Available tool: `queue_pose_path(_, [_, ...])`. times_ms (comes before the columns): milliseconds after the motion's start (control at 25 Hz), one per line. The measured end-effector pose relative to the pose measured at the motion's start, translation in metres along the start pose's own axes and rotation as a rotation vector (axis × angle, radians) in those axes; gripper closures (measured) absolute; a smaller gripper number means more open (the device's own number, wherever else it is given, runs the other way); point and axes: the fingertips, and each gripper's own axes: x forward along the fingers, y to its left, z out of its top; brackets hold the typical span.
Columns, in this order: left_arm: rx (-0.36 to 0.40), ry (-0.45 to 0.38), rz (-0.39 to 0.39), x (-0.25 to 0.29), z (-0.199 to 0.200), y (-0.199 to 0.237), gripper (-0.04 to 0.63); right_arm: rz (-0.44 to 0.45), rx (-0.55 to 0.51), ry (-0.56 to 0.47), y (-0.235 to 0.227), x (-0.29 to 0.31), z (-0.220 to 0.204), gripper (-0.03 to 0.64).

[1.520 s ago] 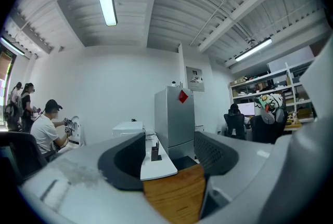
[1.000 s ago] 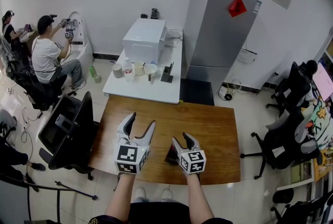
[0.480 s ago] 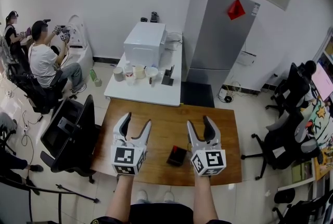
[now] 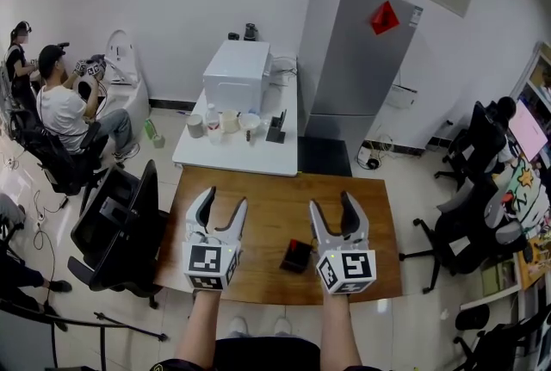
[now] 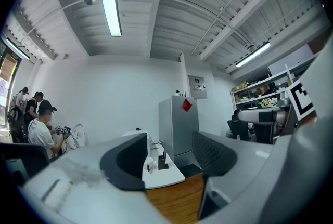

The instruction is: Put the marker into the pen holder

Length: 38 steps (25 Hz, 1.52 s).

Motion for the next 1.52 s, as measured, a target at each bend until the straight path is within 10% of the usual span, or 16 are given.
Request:
queue_pose_path(720, [-0.005,0.03,-0.044,-0.055,-0.01,-0.018,0.325,-0.057,0.052,-0.002,0.031,-0.072,-0.001,0.331])
queue_pose_path(1240, [-0.007,0.078,0.063,-0.168,-0.027,-0.127,0.327,0.014,0.069,0.134,-0.001,-0.23,-0.036,0.331])
queue_pose_path(1520, [0.029,0.035,0.035,-0.198,0.0,-0.164,0.326,0.037,0.059,0.043,0.005,-0.256,-0.002,0.334])
